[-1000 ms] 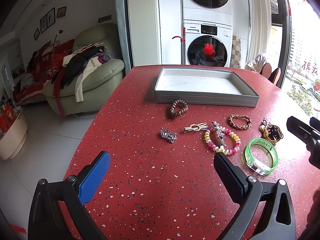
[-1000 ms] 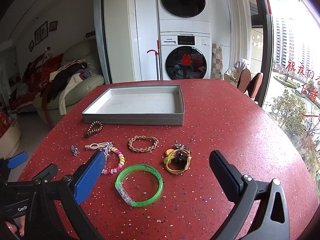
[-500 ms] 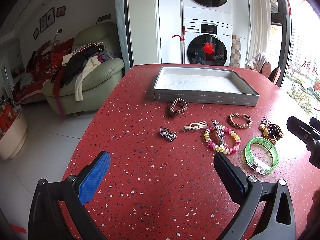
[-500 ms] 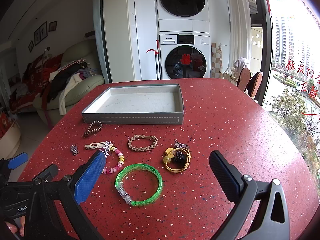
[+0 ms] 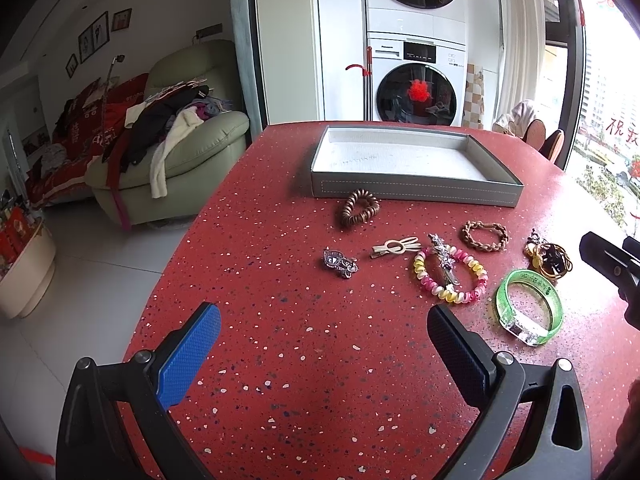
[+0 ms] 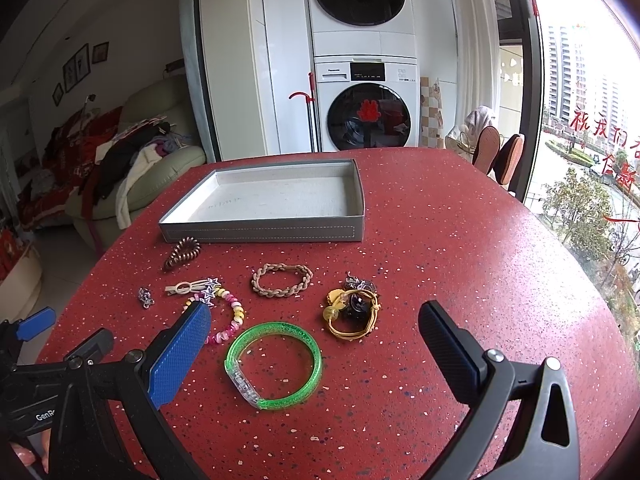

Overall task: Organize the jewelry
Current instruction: 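Grasp the gold cord bracelet with the right tool while the left tool grasps the pink heart pendant, then carry the gold bracelet and heart pendant over the gray tray with both tools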

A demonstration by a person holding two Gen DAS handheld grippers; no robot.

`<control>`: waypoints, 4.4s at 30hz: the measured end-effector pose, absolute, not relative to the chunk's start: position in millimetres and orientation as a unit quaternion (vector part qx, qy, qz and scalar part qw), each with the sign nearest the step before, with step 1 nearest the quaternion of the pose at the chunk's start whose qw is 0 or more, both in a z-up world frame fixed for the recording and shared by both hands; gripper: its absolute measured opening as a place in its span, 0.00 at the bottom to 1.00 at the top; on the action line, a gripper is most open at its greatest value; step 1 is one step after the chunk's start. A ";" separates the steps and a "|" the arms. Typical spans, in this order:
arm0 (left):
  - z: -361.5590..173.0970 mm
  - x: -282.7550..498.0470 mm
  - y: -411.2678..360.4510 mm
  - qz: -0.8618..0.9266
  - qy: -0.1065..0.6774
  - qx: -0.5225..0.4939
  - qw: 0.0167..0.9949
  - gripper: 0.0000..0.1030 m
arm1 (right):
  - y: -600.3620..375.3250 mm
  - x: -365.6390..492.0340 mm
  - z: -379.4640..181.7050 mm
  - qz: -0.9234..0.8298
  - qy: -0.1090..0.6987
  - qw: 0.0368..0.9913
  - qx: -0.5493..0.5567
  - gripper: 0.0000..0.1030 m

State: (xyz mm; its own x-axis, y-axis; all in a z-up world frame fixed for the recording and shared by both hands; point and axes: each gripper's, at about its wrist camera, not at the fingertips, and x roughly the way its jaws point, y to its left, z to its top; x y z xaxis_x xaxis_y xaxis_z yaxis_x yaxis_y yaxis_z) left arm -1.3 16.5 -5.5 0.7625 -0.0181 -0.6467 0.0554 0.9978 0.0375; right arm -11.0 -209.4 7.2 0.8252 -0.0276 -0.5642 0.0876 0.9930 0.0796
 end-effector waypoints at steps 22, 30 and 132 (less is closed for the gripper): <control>-16.8 83.6 21.3 -0.078 0.447 0.041 0.890 1.00 | -285.4 34.7 -19.0 -0.072 0.421 0.896 0.126 0.97; -26.6 98.3 8.6 -0.089 0.453 0.063 0.885 1.00 | -281.7 49.7 -38.2 -0.041 0.456 0.877 0.147 0.48; 0.6 321.6 -58.3 -0.155 0.440 0.021 0.884 0.33 | -281.6 299.4 -27.3 0.065 0.460 0.854 0.234 0.04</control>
